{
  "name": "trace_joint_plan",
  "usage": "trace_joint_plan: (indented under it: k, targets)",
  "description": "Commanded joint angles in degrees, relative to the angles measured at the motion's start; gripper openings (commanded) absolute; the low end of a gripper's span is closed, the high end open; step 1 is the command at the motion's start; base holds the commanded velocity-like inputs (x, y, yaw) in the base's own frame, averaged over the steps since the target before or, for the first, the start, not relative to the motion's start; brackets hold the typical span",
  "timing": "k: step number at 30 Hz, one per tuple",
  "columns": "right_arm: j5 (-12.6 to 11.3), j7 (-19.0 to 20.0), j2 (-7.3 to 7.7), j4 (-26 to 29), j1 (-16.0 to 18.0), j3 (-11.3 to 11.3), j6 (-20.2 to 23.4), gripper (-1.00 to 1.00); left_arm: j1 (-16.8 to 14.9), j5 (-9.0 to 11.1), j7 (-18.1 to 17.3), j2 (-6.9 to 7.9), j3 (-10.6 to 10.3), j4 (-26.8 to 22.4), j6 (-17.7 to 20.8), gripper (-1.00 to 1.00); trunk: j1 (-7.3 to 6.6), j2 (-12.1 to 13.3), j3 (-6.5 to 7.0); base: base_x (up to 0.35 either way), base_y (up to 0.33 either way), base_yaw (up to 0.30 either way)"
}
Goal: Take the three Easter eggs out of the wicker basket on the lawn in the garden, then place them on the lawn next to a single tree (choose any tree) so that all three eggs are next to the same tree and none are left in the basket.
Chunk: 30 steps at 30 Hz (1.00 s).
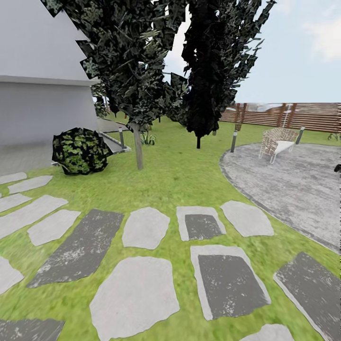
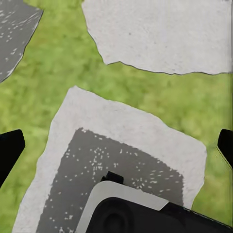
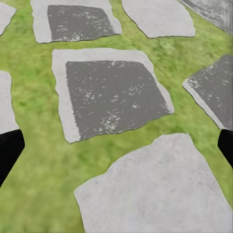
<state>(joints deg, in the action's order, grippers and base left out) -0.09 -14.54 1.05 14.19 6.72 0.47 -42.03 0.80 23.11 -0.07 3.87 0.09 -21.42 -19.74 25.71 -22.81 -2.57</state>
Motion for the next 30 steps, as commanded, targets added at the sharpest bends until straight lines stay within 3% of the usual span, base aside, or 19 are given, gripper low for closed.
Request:
trace_joint_plan:
  k: [1, 30]
  targets:
    - [0.00, -0.14, 0.00, -0.04, 0.05, 0.06, -0.16, 1.00, 0.03, 0.21, -0.01, 0.00, 0.00, -0.11, -0.03, 1.00, 0.07, -0.11, -0.11, 0.335, 0.000, -0.161]
    - [0.00, -0.12, 0.00, -0.12, 0.05, 0.07, -0.16, 1.00, 0.01, 0.27, 0.15, 0.00, 0.00, -0.11, -0.03, 1.00, 0.07, -0.11, -0.11, 0.335, 0.000, -0.165]
